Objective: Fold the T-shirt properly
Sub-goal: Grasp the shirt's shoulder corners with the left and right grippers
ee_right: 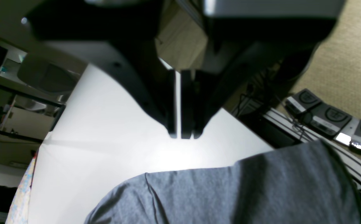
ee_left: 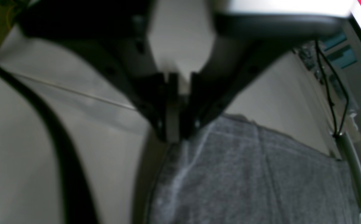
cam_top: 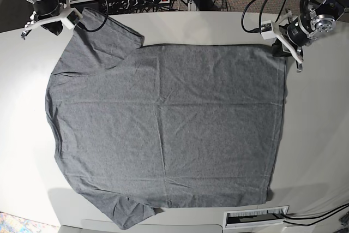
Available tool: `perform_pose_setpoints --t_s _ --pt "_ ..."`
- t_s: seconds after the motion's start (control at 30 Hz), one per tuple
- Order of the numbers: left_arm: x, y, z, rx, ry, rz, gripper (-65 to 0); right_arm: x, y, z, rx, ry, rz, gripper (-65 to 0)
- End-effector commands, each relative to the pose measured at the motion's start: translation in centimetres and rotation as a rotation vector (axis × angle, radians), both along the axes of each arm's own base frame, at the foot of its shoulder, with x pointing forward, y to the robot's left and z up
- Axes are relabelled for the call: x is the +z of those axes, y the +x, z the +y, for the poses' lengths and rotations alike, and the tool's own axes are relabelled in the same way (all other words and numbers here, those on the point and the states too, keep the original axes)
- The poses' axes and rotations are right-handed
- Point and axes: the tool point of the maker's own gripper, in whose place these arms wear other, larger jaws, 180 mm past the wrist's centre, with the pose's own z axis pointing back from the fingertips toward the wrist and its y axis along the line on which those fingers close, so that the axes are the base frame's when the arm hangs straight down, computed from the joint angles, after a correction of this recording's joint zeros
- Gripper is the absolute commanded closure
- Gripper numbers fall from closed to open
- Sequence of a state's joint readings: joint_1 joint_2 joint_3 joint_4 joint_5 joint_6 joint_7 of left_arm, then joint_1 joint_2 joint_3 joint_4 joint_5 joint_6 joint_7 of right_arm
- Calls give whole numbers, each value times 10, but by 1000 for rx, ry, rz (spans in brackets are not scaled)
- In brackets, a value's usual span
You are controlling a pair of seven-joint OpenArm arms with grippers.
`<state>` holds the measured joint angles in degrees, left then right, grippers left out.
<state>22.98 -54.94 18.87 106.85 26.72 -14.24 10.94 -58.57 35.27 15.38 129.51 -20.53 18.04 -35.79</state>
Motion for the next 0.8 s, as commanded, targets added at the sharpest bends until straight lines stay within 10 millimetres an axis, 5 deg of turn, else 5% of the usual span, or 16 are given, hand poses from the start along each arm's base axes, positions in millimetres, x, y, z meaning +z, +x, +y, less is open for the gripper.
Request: perform_pose_setpoints --t_s 0.0,0.27,0.57,0.77 --pt "8 7 4 -5 13 -31 0 8 5 0 15 -13 -27 -31" --pt "15 3 2 11 42 -37 0 9 7 1 17 -10 -34 -31" --pt "9 -34 11 -41 144 16 0 10 11 1 19 -12 -43 -31" --pt "5 -45 15 -47 164 36 0 -8 -7 12 113 7 122 -37"
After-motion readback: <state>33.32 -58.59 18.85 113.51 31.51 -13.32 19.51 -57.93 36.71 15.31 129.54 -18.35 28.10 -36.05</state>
